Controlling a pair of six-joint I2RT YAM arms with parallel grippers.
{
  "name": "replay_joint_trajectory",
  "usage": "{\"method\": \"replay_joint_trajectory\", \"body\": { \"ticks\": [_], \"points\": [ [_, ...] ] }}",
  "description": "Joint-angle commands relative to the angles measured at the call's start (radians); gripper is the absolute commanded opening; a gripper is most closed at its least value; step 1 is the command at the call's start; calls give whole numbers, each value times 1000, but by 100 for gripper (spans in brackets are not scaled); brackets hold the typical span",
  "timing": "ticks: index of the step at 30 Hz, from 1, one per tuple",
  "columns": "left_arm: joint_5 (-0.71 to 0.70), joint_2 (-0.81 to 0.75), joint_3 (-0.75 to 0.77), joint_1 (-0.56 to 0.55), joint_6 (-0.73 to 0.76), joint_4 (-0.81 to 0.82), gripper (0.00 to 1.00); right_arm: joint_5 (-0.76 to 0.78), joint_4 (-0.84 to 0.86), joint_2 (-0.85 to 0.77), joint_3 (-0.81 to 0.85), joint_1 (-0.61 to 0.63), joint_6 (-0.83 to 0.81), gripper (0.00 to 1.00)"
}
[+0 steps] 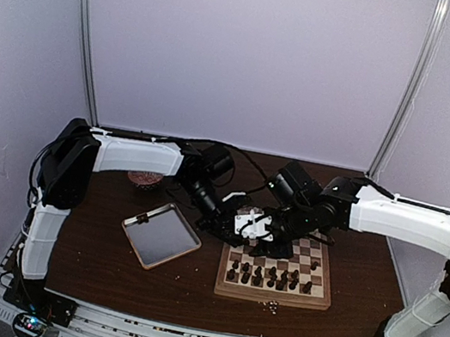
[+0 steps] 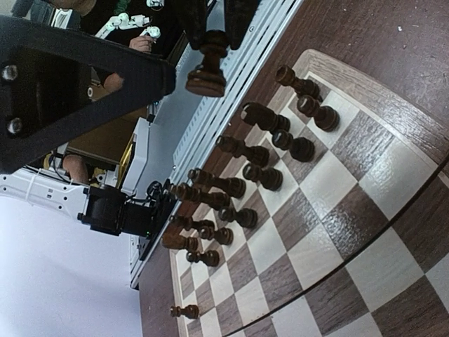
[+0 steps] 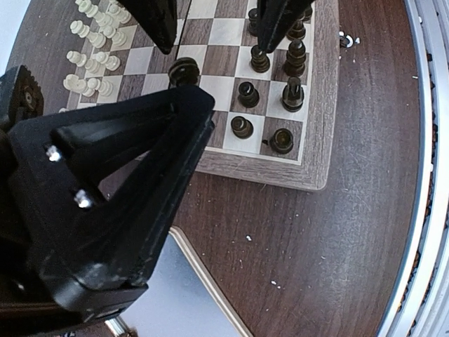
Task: Set up the chess pieces on the board
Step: Pass from the left arm to the right
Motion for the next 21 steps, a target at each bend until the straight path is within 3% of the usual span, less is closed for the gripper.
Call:
{"method": "replay_joint_trajectory", "body": {
  "ticks": [1, 13, 21],
  "points": [
    [48, -55, 16, 6, 2, 26, 8, 40, 23, 23, 16, 20, -16, 40],
    [64, -70, -1, 6, 9, 25, 8, 138, 77, 60, 11, 60, -15, 36],
    [68, -71, -4, 6, 12, 26, 8, 190, 117, 61, -12, 66, -16, 27]
  ]
}}
